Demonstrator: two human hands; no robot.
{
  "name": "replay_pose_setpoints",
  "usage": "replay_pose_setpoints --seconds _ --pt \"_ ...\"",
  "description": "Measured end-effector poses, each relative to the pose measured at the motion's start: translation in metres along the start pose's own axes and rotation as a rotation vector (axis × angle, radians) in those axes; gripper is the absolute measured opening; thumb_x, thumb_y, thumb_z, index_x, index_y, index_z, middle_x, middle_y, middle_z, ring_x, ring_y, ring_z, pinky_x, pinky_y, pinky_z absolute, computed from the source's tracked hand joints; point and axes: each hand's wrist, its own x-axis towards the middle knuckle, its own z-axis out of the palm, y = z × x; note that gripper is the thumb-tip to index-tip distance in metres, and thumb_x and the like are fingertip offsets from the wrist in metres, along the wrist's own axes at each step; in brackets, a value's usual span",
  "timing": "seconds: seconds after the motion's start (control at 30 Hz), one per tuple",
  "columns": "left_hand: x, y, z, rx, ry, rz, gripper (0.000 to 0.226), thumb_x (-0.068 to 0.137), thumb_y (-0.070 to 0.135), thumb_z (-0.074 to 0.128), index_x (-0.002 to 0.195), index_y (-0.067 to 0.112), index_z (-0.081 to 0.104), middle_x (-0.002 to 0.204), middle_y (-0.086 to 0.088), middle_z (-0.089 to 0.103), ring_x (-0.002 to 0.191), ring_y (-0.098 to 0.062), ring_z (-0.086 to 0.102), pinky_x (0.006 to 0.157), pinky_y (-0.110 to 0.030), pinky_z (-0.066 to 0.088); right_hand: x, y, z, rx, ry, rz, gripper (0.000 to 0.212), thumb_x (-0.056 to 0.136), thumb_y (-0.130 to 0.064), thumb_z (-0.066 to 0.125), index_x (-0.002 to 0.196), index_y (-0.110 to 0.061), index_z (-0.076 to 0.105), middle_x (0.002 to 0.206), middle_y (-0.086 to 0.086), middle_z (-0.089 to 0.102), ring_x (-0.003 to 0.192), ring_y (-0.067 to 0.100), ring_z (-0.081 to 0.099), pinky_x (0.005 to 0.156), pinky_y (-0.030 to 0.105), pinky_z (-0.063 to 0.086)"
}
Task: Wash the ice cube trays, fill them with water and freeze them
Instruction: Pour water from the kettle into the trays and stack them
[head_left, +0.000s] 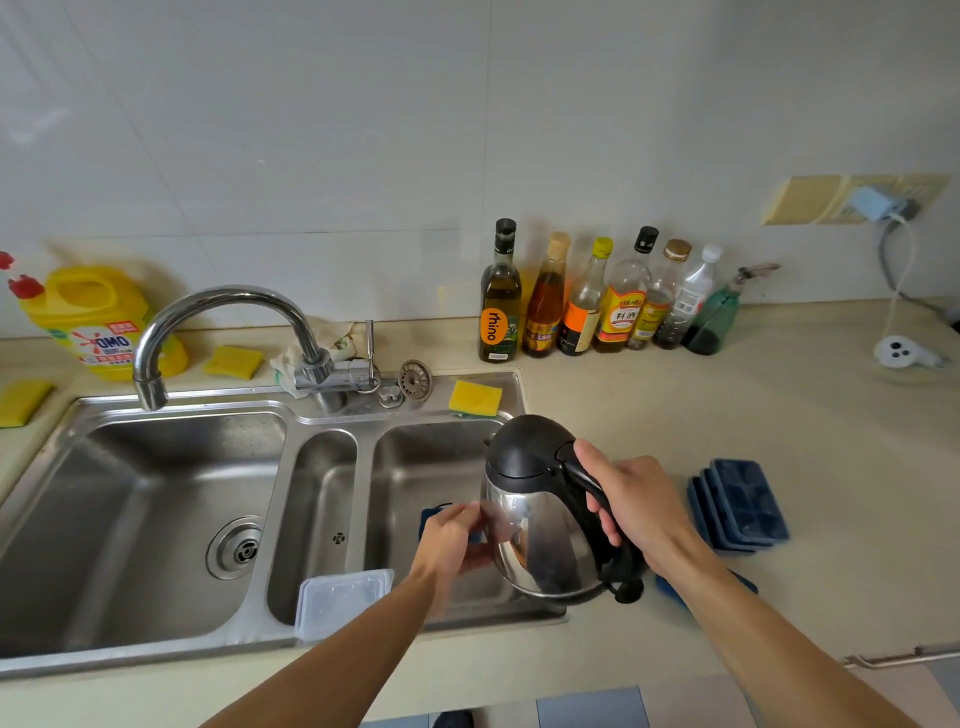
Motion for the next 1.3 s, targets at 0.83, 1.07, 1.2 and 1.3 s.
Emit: replay_pose_setpoints --seconds 0.83,1.07,1.2,1.3 --pt "0.144 0.123 0.133 0.535 -0.142 0.25 0.052 0.096 0.044 0.065 0.136 0.01 0.058 0.131 -0.008 0.066 0.114 -0.024 0.064 0.094 -0.046 0.059 0.139 0.054 -0.057 0.168 0.383 0.076 0.061 0.099 -0.057 0.049 0.058 -0.013 0.062 0.055 0.006 0.063 0.051 0.012 0.059 0.066 0.028 0.048" --pt "0.136 0.127 0.143 0.561 -0.046 0.215 0.061 0.095 0.048 0.066 0.138 0.007 0.054 0.129 -0.013 0.065 0.115 -0.029 0.064 0.092 -0.046 0.06 0.144 0.044 -0.07 -0.014 0.392 0.055 0.045 0.099 -0.056 0.052 0.074 -0.019 0.056 0.068 -0.003 0.061 0.068 0.017 0.057 0.061 0.029 0.04" --pt "0.11 0.099 0.124 0.615 -0.02 0.231 0.049 0.099 0.043 0.062 0.132 0.007 0.059 0.116 -0.012 0.068 0.103 -0.025 0.069 0.089 -0.045 0.061 0.132 0.038 -0.074 -0.354 0.542 -0.097 0.031 0.097 -0.045 0.063 0.1 -0.016 0.053 0.097 0.0 0.055 0.089 0.019 0.054 0.07 0.028 0.039" --pt "0.093 0.073 0.086 0.595 0.047 0.194 0.037 0.101 0.038 0.059 0.113 0.005 0.067 0.1 -0.013 0.074 0.089 -0.025 0.073 0.087 -0.051 0.061 0.108 0.03 -0.059 -0.391 0.572 -0.413 0.019 0.096 -0.033 0.066 0.097 -0.018 0.054 0.095 -0.002 0.056 0.089 0.015 0.052 0.067 0.023 0.039"
